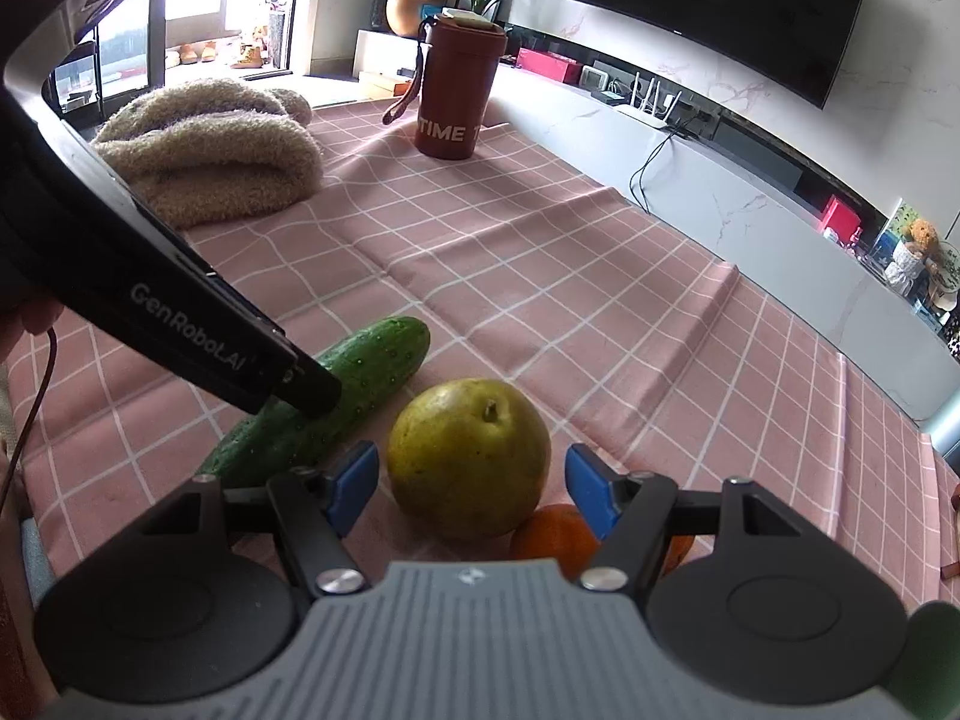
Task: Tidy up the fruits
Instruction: 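Reach the right gripper to the yellow-green pear while the left gripper approaches the cucumber, then close the right gripper on the pear while the left gripper grasps the cucumber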
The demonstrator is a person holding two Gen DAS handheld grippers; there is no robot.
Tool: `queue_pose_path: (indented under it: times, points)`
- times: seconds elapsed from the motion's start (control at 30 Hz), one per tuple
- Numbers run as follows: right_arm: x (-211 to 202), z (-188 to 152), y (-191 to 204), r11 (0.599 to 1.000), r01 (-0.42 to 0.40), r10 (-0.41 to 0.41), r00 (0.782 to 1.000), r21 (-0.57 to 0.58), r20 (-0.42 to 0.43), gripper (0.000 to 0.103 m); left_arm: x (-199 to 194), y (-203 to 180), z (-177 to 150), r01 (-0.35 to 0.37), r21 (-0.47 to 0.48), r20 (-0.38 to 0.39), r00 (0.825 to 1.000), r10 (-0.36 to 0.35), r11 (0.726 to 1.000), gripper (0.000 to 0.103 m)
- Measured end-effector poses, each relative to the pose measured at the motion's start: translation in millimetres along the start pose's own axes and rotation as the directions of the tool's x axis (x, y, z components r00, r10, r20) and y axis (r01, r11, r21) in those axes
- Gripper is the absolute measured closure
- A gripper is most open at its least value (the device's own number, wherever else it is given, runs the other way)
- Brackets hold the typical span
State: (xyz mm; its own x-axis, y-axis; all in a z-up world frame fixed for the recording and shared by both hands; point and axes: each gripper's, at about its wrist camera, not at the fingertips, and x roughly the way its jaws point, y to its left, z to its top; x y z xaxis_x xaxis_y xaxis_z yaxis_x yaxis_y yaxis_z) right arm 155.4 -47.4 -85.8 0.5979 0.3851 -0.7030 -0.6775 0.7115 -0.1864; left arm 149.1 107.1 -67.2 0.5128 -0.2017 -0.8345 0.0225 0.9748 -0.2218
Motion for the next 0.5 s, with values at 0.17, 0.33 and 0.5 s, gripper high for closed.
queue_pose_path:
  times: [0.17,0.33,0.5]
  points:
    - [8,0,0,1.0,-0.012,0.012,1.0,0.007,0.001,0.038,6,-3,1,0.023,0.01,-0.01,1.0,-0.023,1.0,0.05]
    - [12,1,3,1.0,0.002,-0.002,1.0,-0.014,0.0,0.042,13,-4,2,0.047,-0.001,-0.026,0.999,-0.047,0.999,0.049]
    - [-1,0,-1,1.0,0.019,-0.019,0.999,0.016,0.039,0.043,14,-7,2,0.043,0.01,-0.021,0.999,-0.043,0.999,0.051]
